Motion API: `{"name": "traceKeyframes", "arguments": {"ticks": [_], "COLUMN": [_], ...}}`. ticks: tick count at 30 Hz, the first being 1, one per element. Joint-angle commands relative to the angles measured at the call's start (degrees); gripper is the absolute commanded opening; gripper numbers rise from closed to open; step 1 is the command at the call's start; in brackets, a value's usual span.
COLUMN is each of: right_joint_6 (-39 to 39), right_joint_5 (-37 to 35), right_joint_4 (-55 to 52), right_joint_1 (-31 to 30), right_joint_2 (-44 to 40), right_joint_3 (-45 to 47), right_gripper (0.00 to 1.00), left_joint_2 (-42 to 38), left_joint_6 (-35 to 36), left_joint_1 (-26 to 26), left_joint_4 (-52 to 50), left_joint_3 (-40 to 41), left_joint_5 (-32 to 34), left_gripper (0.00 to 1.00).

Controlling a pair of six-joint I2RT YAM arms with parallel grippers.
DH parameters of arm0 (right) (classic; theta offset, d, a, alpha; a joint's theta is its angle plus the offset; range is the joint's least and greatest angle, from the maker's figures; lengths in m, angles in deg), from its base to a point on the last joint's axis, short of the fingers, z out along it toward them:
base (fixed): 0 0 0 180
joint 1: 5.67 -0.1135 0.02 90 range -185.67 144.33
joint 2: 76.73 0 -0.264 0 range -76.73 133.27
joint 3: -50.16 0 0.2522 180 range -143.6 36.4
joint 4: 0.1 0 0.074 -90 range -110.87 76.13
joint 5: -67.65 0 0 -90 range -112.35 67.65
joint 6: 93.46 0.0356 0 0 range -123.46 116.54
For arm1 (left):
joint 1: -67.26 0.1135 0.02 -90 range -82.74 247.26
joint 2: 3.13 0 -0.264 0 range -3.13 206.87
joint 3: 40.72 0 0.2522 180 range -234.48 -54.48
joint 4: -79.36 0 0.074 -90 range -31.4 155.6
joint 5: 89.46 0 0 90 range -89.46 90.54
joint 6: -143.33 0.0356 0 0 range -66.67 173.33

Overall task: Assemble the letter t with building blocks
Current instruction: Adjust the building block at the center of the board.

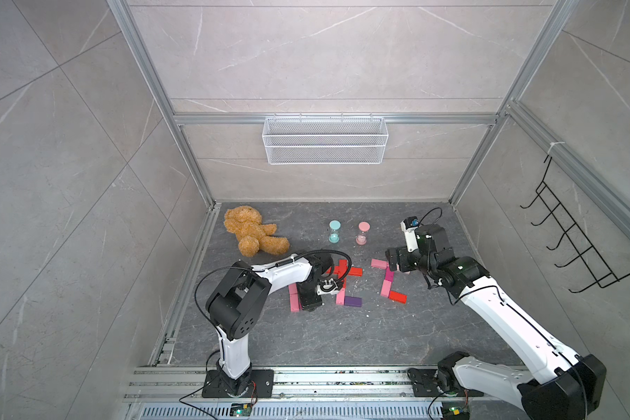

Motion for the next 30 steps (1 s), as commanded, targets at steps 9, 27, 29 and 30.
{"name": "traceKeyframes", "arguments": {"ticks": [9, 27, 29, 30], "right_joint_6": [-0.43, -0.31, -0.2, -0.13], "right_joint_5": [0.4, 3.12, 3.46, 3.61], "right_joint_4": [0.48, 0.56, 0.56, 0.56], "right_joint_1": [-0.14, -0.09, -0.15, -0.14], "right_joint_2": [-1.17, 0.67, 0.72, 0.76], "right_joint_3": [0.73, 0.03, 0.07, 0.11], "right_gripper": [1.0, 1.0, 1.0, 1.0], "left_joint_2": [-12.1, -42.71, -45.66, -47.17], "left_joint_6": [-4.84, -69.62, -73.3, -74.76], "left_joint_1": [1.1, 5.42, 7.35, 8.23], "left_joint_4": [-0.68, 11.22, 13.79, 16.33], "left_joint_3": [-2.48, 20.52, 24.7, 27.1], "left_joint_5": [-1.32, 11.32, 8.13, 5.62], "left_gripper": [0.65, 0.65, 0.66, 0.68]}}
